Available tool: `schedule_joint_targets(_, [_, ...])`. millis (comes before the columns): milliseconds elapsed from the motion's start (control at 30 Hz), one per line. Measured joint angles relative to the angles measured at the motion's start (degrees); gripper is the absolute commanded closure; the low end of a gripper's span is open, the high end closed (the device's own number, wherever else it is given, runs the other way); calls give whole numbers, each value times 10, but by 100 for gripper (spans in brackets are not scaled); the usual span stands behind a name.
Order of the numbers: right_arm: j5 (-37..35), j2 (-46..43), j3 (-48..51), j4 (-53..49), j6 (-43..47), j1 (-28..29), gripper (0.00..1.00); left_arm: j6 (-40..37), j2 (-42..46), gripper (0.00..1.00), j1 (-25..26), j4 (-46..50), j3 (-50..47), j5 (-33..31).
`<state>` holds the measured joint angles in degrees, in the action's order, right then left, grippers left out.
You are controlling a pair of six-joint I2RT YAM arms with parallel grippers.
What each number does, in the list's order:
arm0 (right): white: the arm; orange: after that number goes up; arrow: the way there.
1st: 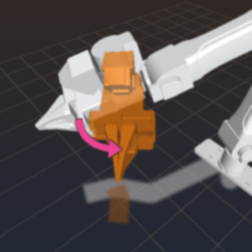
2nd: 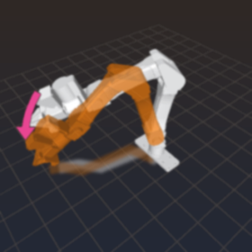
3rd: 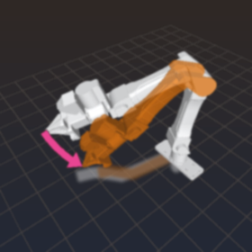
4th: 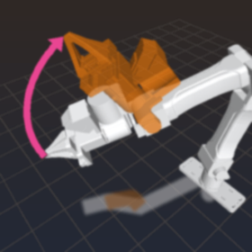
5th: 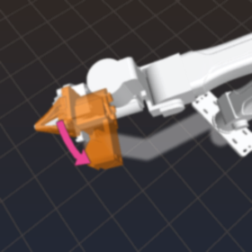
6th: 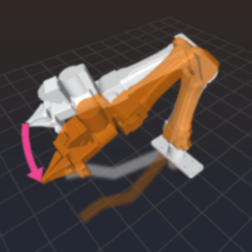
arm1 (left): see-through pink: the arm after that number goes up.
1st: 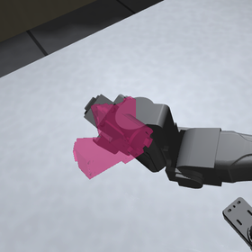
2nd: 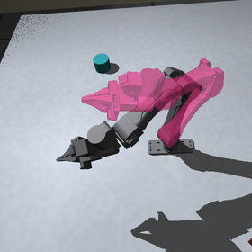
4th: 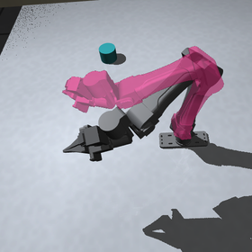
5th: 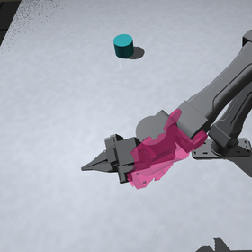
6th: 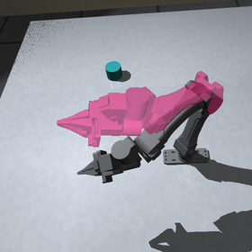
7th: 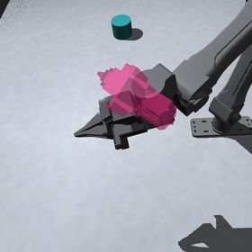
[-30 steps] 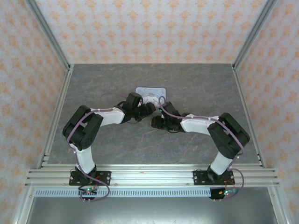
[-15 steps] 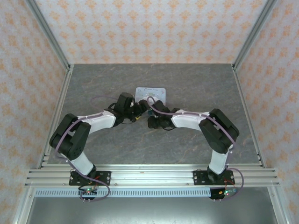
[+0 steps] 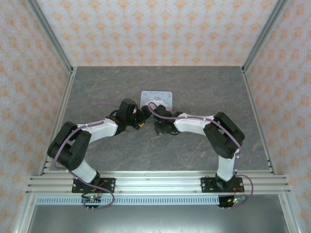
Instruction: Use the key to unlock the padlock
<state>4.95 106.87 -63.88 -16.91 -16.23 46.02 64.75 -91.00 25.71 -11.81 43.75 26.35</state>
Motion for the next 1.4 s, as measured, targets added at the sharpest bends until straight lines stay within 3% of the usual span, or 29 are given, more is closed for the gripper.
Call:
schedule_joint_targets(200, [30,-10,26,59,0,-3,100,2,18,18,0,0,-13,1])
schedule_joint_targets(400, [122,-126,131,73,0,-41,100,1,33,19,5,0,-28,9])
schedule_joint_targets(600, [202,-235,202,129,-7,-76,100,3,40,22,54,-3,-38,13])
schedule_joint_targets(900, [253,-261,246,180,-47,-81,100,38,22,44,110,-60,-45,8])
schedule_joint_targets(1400, [266,-263,261,218,-77,-82,100,58,-11,66,110,-81,-44,-15])
